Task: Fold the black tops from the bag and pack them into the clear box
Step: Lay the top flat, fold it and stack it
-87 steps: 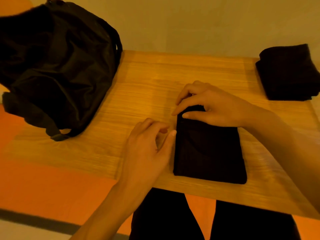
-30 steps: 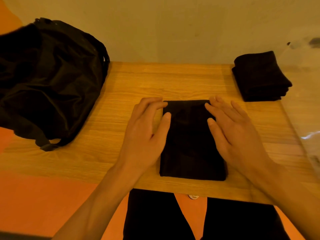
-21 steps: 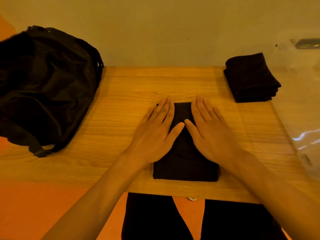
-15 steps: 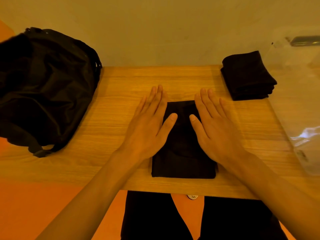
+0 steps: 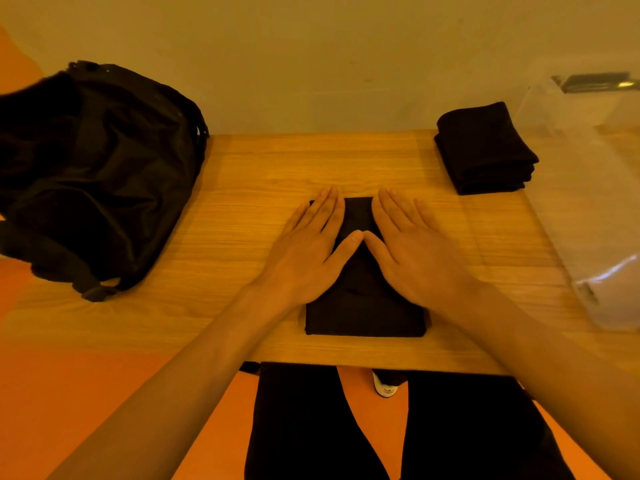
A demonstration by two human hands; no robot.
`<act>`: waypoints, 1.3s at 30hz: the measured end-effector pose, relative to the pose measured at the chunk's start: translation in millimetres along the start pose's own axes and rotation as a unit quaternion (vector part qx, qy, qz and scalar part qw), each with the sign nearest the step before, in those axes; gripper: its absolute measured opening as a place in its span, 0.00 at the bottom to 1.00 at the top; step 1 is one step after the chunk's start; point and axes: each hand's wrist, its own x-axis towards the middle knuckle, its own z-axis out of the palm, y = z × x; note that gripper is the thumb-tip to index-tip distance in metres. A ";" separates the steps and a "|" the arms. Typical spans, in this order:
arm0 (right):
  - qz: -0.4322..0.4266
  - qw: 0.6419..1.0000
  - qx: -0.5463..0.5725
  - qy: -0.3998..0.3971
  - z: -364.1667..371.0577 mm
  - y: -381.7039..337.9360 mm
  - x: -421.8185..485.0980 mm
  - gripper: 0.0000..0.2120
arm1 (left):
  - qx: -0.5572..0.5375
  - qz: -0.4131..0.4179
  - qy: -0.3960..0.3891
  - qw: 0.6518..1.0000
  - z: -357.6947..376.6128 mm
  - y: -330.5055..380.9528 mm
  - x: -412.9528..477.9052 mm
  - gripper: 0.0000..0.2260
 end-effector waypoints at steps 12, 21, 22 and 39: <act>-0.107 0.989 0.068 0.074 -14.3 9.7 -91.1 0.31 | 0.015 0.203 0.143 0.969 -10.9 -5.8 -103.0 0.30; -0.117 0.989 0.024 0.091 6.8 3.6 -131.6 0.30 | 0.067 0.205 0.162 0.963 17.9 -7.4 -137.0 0.27; -0.118 0.988 0.028 0.092 6.9 4.3 -133.9 0.30 | 0.076 0.207 0.157 0.963 18.6 -8.5 -138.8 0.27; -0.144 0.943 0.272 0.130 -31.3 23.0 -144.5 0.16 | -0.142 0.179 0.264 0.937 -14.5 18.7 -145.5 0.11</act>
